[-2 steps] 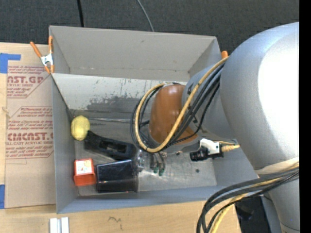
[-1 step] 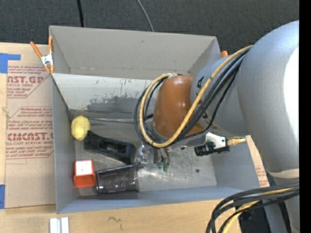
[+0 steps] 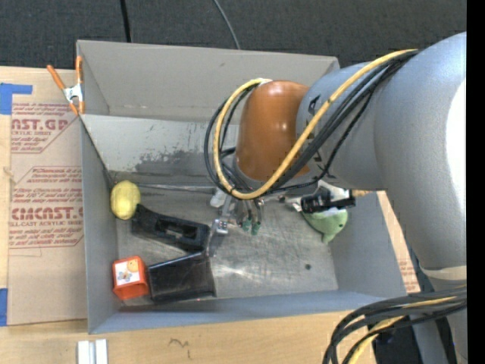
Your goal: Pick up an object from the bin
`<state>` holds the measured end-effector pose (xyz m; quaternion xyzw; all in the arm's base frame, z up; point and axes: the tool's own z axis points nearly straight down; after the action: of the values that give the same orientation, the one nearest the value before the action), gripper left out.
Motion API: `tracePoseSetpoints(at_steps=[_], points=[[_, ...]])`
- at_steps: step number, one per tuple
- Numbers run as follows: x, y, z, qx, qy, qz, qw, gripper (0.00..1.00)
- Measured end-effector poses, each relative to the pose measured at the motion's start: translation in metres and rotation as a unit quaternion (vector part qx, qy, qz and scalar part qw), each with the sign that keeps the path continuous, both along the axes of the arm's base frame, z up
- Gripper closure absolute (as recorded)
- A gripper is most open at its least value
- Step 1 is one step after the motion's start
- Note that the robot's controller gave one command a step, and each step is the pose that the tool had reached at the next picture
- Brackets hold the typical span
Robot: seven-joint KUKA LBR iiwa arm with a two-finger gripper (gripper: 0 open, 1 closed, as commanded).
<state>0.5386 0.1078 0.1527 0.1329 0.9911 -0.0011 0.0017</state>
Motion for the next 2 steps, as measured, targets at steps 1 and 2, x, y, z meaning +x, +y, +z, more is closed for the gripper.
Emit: tracePoseSetpoints(at_steps=[1, 2], points=[[0.0, 0.0, 0.0, 0.0, -0.0001, 0.0, 1.0, 0.0], [0.0, 0.001, -0.049, 0.001, -0.0144, -0.122, 0.9924, 1.0]])
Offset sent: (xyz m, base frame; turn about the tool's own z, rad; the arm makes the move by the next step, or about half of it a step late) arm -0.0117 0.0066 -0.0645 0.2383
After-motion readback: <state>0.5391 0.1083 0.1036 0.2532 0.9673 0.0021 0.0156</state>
